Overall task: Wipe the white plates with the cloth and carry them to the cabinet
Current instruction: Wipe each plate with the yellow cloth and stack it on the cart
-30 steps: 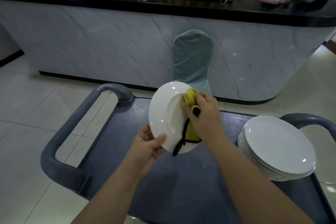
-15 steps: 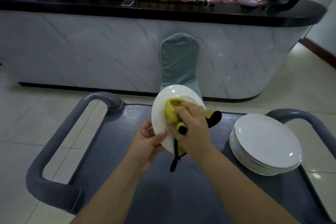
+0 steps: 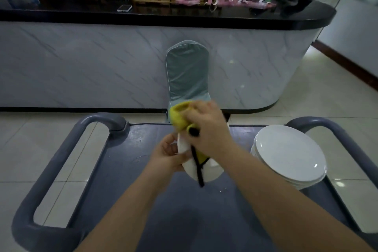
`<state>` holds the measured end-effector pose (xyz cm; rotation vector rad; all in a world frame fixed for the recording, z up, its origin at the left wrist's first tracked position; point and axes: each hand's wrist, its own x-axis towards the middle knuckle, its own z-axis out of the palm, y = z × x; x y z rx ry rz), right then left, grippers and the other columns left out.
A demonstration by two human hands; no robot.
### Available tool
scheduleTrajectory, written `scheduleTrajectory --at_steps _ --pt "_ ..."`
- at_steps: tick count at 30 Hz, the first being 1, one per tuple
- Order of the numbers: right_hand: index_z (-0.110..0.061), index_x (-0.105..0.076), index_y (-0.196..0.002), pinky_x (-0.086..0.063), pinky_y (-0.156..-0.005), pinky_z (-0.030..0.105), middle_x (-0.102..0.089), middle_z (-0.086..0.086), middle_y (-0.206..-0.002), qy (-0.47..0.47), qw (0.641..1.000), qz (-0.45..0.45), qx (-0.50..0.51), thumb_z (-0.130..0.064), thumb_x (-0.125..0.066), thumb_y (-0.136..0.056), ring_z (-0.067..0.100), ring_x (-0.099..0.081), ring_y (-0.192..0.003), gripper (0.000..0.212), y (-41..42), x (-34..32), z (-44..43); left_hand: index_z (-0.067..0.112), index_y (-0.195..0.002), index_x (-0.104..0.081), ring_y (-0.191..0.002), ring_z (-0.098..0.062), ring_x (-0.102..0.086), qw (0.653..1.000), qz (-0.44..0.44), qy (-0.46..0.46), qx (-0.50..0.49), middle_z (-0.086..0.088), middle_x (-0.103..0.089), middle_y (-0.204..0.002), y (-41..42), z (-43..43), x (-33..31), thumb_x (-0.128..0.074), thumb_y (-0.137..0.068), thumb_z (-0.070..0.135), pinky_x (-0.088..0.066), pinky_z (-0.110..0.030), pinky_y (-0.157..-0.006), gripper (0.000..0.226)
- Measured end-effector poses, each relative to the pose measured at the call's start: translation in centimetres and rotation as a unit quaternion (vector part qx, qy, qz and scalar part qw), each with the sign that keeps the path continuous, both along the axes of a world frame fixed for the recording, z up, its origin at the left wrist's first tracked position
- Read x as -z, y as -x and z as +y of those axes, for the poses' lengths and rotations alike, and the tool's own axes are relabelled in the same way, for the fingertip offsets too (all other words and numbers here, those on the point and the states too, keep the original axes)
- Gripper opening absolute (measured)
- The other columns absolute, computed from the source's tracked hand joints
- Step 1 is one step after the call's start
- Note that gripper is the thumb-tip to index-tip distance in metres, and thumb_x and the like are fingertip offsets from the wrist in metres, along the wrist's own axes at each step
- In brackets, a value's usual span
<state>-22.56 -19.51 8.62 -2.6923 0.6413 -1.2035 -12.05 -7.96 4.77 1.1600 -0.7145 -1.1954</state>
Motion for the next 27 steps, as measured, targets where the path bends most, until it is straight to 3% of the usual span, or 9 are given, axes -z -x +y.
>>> scheduleTrajectory --at_steps 2,6,11,15,19,22,24,27 --pt "-0.012 -0.072 -0.094 -0.045 -0.074 0.039 -0.064 0.011 -0.100 0.016 0.999 0.048 -0.014 -0.025 -0.075 -0.075 0.032 -0.054 -0.083 0.024 -0.3 0.5 0.0 0.005 -0.111 -0.057 -0.090 -0.038 -0.069 1.000 -0.004 -0.012 -0.008 -0.021 -0.072 -0.099 -0.4 0.4 0.4 -0.066 -0.081 -0.008 -0.057 -0.053 -0.075 0.033" --pt "-0.012 -0.072 -0.106 -0.043 -0.084 0.043 -0.061 0.010 -0.101 -0.153 0.978 -0.014 0.141 -0.030 -0.073 -0.085 0.034 -0.051 -0.093 0.028 -0.8 -0.6 -2.6 0.005 -0.103 -0.058 -0.087 -0.035 -0.070 0.999 -0.022 -0.028 -0.012 -0.022 -0.071 -0.096 -0.7 1.6 1.3 -0.069 -0.081 -0.007 -0.059 -0.051 -0.072 0.028" --pt "-0.015 -0.071 -0.095 -0.045 -0.076 0.038 -0.064 0.011 -0.104 0.009 0.996 0.070 -0.057 -0.029 -0.074 -0.071 0.033 -0.053 -0.082 0.028 -2.4 1.9 2.4 0.005 -0.115 -0.058 -0.092 -0.040 -0.068 0.998 0.006 -0.034 -0.043 -0.022 -0.070 -0.102 -1.6 1.5 1.5 -0.057 -0.084 -0.017 -0.056 -0.056 -0.078 0.038" --pt "-0.013 -0.073 -0.104 -0.046 -0.084 0.043 -0.063 0.012 -0.099 -0.139 0.990 -0.005 0.040 -0.025 -0.076 -0.079 0.034 -0.056 -0.092 0.028 -2.0 1.3 -2.4 0.003 -0.108 -0.055 -0.083 -0.033 -0.069 0.997 0.051 -0.033 -0.038 -0.021 -0.070 -0.096 -1.3 2.0 1.5 -0.065 -0.076 -0.005 -0.060 -0.043 -0.067 0.034" --pt "-0.016 -0.071 -0.106 -0.045 -0.086 0.030 -0.065 0.007 -0.100 -0.313 0.936 -0.049 0.154 -0.029 -0.076 -0.081 0.027 -0.060 -0.100 0.029 2.1 3.3 -6.5 0.009 -0.105 -0.054 -0.076 -0.022 -0.072 0.979 0.186 -0.020 -0.078 -0.011 -0.074 -0.092 -1.6 2.3 2.1 -0.060 -0.075 -0.002 -0.061 -0.036 -0.061 0.032" --pt "-0.022 -0.071 -0.093 -0.043 -0.079 0.029 -0.061 -0.004 -0.087 -0.253 0.947 -0.073 0.184 -0.032 -0.074 -0.080 0.020 -0.057 -0.088 0.017 5.8 5.9 -3.1 0.014 -0.100 -0.056 -0.073 -0.015 -0.072 0.949 0.287 -0.027 -0.127 -0.003 -0.075 -0.088 -1.4 1.1 2.8 -0.051 -0.089 -0.005 -0.059 -0.029 -0.055 0.022" --pt "-0.022 -0.068 -0.092 -0.044 -0.076 0.033 -0.059 -0.004 -0.093 -0.184 0.972 -0.071 0.129 -0.027 -0.070 -0.076 0.025 -0.055 -0.086 0.017 5.4 7.4 1.3 0.015 -0.104 -0.057 -0.072 -0.015 -0.073 0.932 0.329 -0.049 -0.146 -0.004 -0.075 -0.088 -0.4 -0.3 3.1 -0.048 -0.094 -0.003 -0.060 -0.031 -0.057 0.022" --pt "-0.019 -0.071 -0.101 -0.046 -0.080 0.039 -0.064 0.006 -0.107 -0.058 0.996 0.009 0.067 -0.025 -0.074 -0.071 0.030 -0.055 -0.091 0.030 3.1 9.3 5.9 0.017 -0.119 -0.058 -0.074 -0.023 -0.072 0.930 0.331 -0.070 -0.142 -0.012 -0.071 -0.100 1.1 -1.9 3.1 -0.050 -0.095 0.003 -0.061 -0.036 -0.060 0.029"
